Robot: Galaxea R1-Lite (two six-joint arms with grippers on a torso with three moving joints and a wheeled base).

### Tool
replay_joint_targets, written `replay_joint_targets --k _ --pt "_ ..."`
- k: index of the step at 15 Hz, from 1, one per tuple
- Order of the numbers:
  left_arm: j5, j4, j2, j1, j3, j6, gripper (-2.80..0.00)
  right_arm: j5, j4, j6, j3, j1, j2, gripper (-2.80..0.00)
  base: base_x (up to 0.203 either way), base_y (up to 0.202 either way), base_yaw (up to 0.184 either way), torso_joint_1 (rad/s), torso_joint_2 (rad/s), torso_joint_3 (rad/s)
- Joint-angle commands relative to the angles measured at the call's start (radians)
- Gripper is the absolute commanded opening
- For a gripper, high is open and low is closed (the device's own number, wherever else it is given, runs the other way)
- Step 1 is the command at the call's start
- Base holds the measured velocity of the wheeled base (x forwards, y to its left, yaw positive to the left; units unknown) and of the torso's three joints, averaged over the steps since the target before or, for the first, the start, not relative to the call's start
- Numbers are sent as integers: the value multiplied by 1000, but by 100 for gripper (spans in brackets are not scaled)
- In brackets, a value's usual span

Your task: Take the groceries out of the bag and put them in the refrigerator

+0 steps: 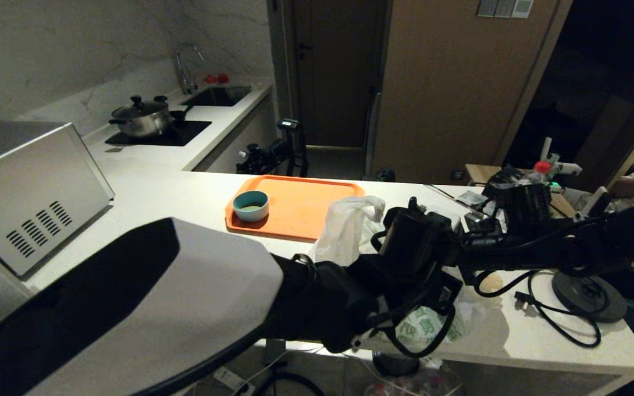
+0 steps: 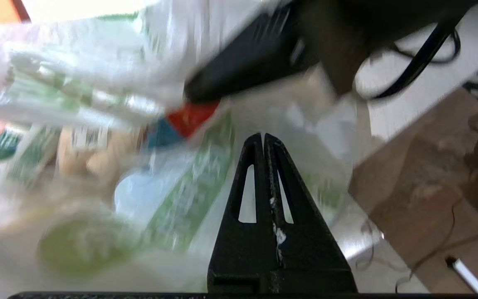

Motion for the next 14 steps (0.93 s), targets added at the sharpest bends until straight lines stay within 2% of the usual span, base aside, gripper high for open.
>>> replay_joint_targets --k 1,4,6,9,14 --pt "6 8 98 4 -96 2 -280 3 -3 5 -23 -2 70 -280 0 0 0 0 0 0" --pt "28 52 192 16 -232 3 -280 -3 3 6 -23 -27 70 -280 0 0 0 0 0 0" --pt "39 93 245 33 -304 7 -280 -40 49 5 -12 -37 45 -280 0 0 0 0 0 0" --pt "36 92 241 56 -304 7 -280 -87 154 6 -8 -44 0 -280 0 0 0 0 0 0" --pt "56 83 239 77 -304 3 -280 -91 169 11 68 -82 -61 -280 0 0 0 0 0 0"
